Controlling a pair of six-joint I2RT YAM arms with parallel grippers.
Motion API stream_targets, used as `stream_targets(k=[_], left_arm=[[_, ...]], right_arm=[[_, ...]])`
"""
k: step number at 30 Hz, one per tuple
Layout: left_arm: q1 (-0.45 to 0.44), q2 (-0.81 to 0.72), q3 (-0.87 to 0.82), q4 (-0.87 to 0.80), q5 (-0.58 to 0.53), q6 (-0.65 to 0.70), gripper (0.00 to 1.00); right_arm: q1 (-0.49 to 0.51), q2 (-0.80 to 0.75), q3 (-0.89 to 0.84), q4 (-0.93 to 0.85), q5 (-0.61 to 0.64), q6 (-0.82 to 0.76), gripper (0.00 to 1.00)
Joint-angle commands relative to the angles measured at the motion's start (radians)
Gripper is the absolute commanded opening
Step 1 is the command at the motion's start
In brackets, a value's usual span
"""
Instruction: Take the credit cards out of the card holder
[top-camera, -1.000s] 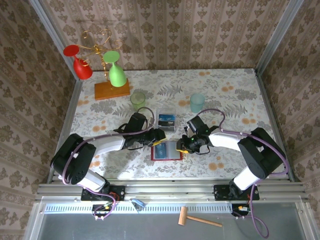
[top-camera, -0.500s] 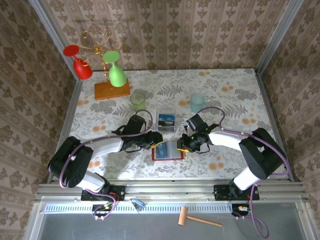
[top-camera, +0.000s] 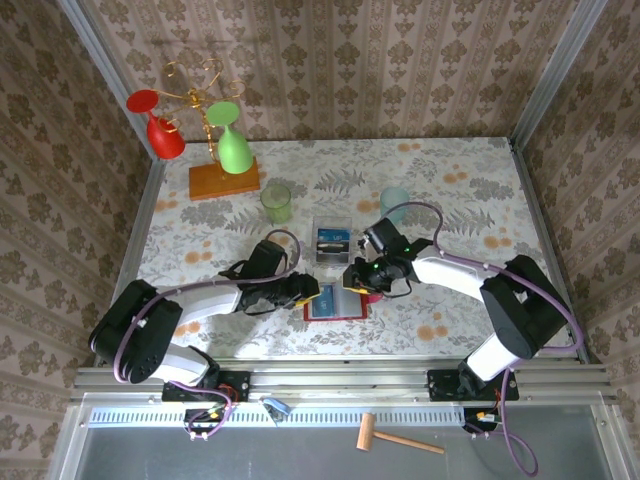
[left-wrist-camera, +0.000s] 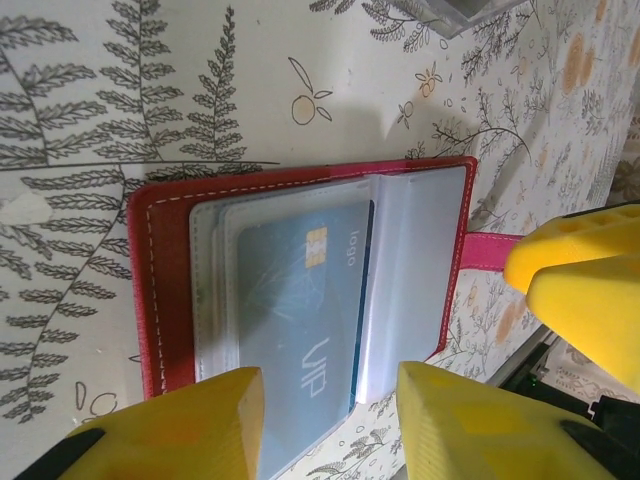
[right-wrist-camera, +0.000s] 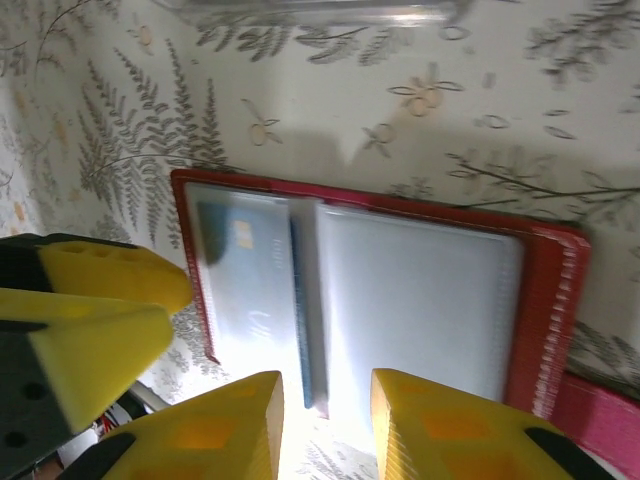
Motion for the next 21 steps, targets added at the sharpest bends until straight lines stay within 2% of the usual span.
stream_targets(k=[1,10,21], left_arm=[[-0.006,-0.023,-0.01,0.021,-0.01,-0.006,0.39],[-0.026,-0.01,-0.019,0.053,-0.012,-0.019,0.33],[-0.03,0.026,-0.021,0.048,-0.001,-0.011,0.32]], right_arm=[[0.028,0.043,0.039,0.008,-0.027,0.03,0.29],[0.075,0.12,0.067,0.08,-0.062,0.076,0.29],[0.097,0.161,0.069,0.128,-0.084,0.107,0.28]])
